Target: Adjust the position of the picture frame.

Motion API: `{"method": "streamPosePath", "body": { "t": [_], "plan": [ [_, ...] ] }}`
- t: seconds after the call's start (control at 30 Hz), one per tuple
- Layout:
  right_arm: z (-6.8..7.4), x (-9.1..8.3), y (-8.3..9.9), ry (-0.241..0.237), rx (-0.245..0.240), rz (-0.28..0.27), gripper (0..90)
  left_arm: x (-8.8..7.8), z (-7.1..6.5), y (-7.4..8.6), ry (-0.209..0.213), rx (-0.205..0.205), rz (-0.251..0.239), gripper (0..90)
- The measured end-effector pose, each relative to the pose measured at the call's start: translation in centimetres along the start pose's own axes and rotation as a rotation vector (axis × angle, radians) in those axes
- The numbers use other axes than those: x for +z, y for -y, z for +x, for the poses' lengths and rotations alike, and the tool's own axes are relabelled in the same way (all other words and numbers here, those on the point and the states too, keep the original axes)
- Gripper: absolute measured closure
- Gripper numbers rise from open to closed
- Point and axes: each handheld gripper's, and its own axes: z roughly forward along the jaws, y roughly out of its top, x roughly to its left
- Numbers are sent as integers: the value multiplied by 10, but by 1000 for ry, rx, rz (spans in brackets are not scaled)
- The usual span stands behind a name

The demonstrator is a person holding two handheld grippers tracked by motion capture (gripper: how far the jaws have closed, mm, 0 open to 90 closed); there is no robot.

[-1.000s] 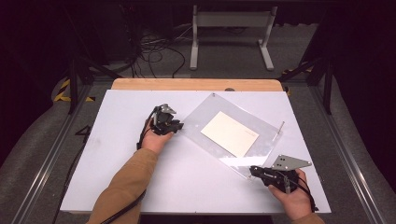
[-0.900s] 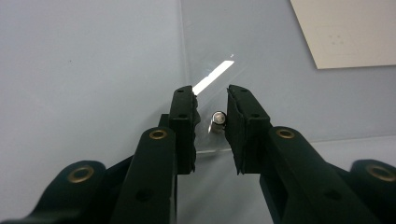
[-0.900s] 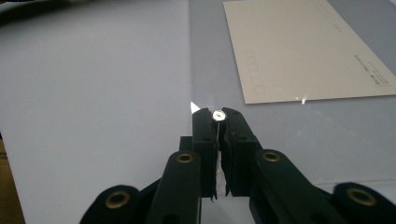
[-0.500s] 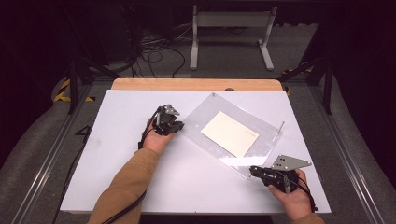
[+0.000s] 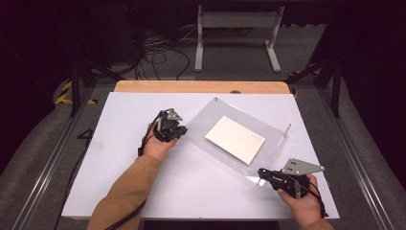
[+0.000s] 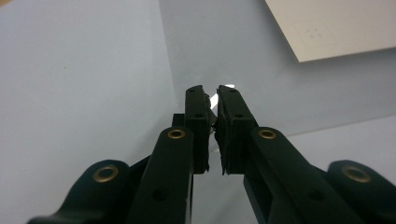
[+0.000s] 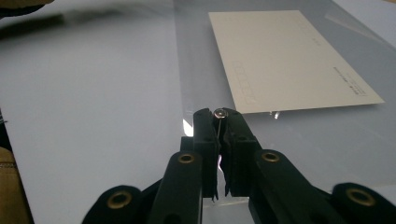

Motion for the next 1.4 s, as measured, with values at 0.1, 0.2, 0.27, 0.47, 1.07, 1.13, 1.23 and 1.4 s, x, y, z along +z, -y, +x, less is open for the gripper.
{"method": "streamPosePath", "body": {
  "t": [0.1, 0.2, 0.27, 0.47, 1.07, 1.13, 1.23, 1.4],
  "plan": [
    [-1, -5, 0, -1, 12, -7, 850, -12, -8, 6, 8, 29, 4, 834],
    [-1, -14, 2, 0, 21, -22, 850, -33, -21, 22, 26, 52, 1, 833],
    [-1, -15, 2, 2, 20, -21, 850, -37, -25, 26, 26, 56, 4, 833],
    [1, -16, 4, 18, 7, 4, 851, -60, -48, 52, 53, 107, 42, 832],
    [-4, -10, 12, 56, -2, 77, 850, -80, -81, 94, 187, 125, 28, 899],
    [-4, -10, 12, 55, -3, 77, 850, -81, -78, 94, 188, 108, 13, 898],
    [-5, -10, 12, 52, -2, 82, 849, -76, -64, 97, 191, 26, -17, 869],
    [-4, -10, 10, 55, -5, 91, 850, -66, -60, 100, 220, 2, 13, 894]
  ]
}}
